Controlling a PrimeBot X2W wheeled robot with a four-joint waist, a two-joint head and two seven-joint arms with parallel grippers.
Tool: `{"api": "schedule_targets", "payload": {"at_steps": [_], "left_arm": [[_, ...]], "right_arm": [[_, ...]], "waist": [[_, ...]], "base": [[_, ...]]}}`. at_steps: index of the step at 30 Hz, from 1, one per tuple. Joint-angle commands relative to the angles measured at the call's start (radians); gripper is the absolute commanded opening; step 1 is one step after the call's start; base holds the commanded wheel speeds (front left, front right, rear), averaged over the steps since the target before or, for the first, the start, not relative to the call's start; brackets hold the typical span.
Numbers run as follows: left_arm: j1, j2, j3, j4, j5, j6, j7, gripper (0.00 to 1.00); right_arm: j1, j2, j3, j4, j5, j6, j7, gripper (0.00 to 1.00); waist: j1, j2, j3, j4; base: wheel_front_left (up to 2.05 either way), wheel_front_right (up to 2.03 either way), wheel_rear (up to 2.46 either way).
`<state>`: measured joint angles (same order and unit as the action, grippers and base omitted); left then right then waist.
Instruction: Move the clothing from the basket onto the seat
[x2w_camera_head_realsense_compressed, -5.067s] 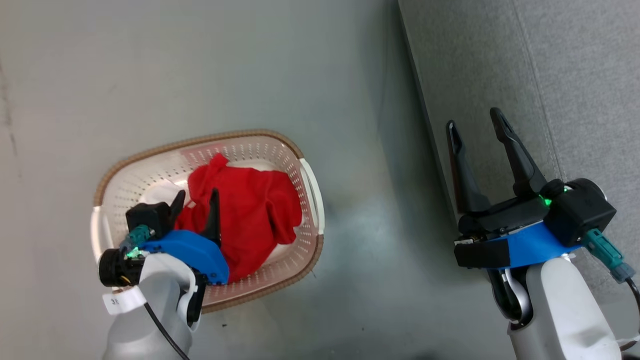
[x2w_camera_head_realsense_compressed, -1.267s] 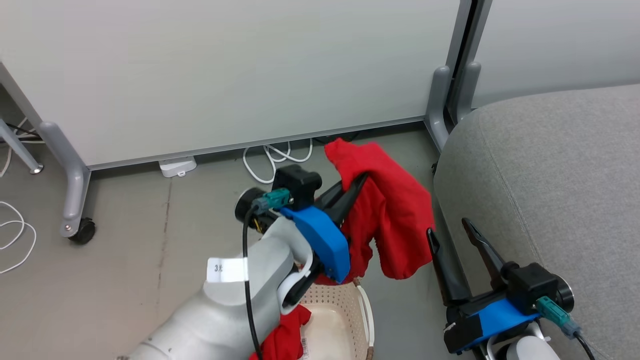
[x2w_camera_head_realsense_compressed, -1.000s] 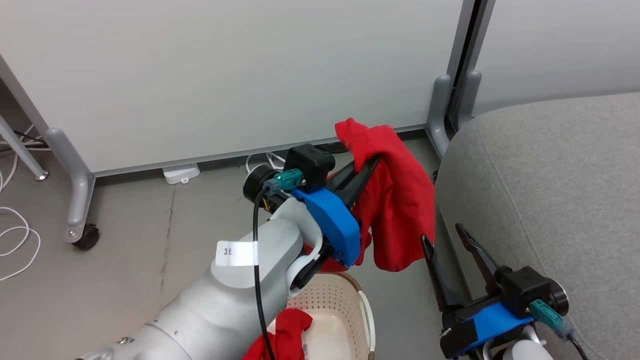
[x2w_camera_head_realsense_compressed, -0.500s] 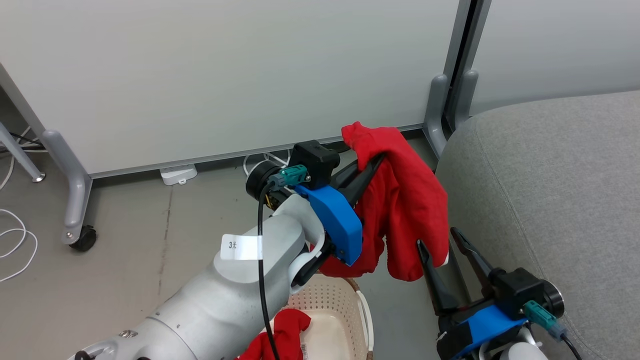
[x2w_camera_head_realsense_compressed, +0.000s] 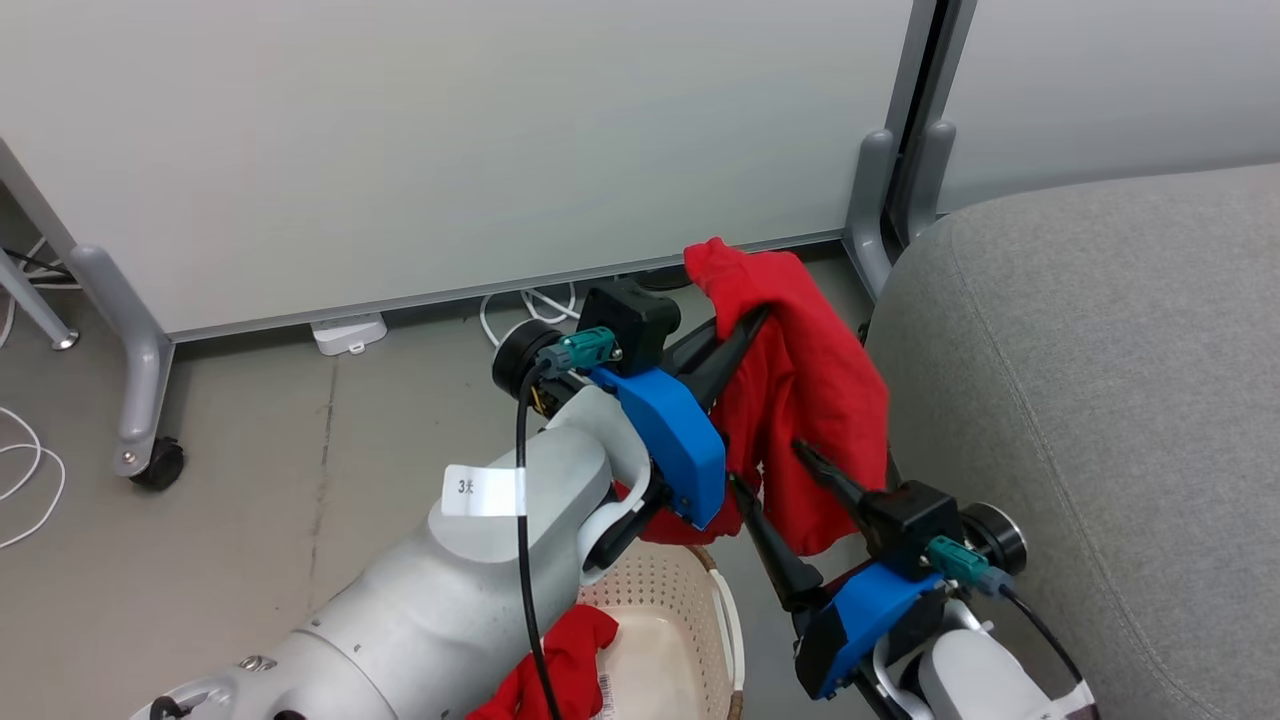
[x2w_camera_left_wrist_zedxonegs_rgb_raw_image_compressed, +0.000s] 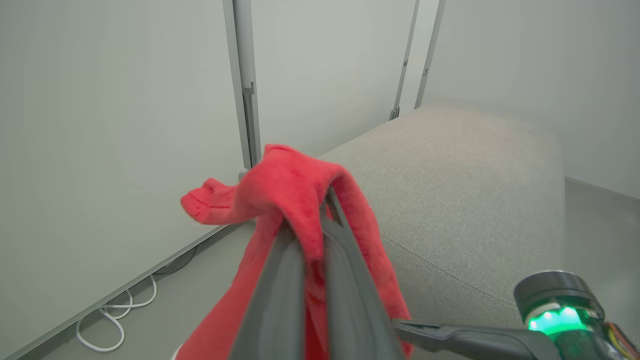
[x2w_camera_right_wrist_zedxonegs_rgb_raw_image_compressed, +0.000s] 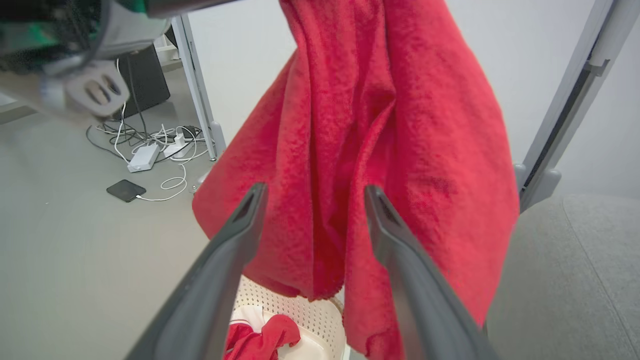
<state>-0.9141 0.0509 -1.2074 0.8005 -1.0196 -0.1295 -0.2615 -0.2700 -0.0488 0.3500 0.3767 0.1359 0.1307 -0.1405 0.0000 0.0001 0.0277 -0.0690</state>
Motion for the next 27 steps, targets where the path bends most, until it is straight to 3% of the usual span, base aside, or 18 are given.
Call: {"api": "schedule_targets", "payload": {"at_steps": [1, 8, 27], "left_arm": [[-0.017, 0.0, 0.0, -0.003, 0.002, -0.001, -0.005, 0.0], [-0.015, -0.001, -0.001, -0.012, 0.011, -0.001, -0.005, 0.0], [-0.013, 0.0, -0.024, -0.062, 0.007, -0.001, -0.005, 0.0]], "right_arm": [[-0.019, -0.003, 0.013, 0.018, 0.009, 0.0, 0.003, 1.0], [-0.121, -0.003, 0.111, 0.148, 0.083, 0.0, 0.023, 1.0], [-0.349, -0.003, 0.282, 0.407, 0.25, 0.0, -0.075, 1.0]], "waist": [[0.0, -0.0001, 0.002, 0.001], [0.0, -0.0001, 0.01, 0.003], [0.0, -0.0001, 0.01, 0.019]], "base": [[0.0, 0.0, 0.0], [0.0, 0.0, 0.0], [0.0, 0.0, 0.0]]}}
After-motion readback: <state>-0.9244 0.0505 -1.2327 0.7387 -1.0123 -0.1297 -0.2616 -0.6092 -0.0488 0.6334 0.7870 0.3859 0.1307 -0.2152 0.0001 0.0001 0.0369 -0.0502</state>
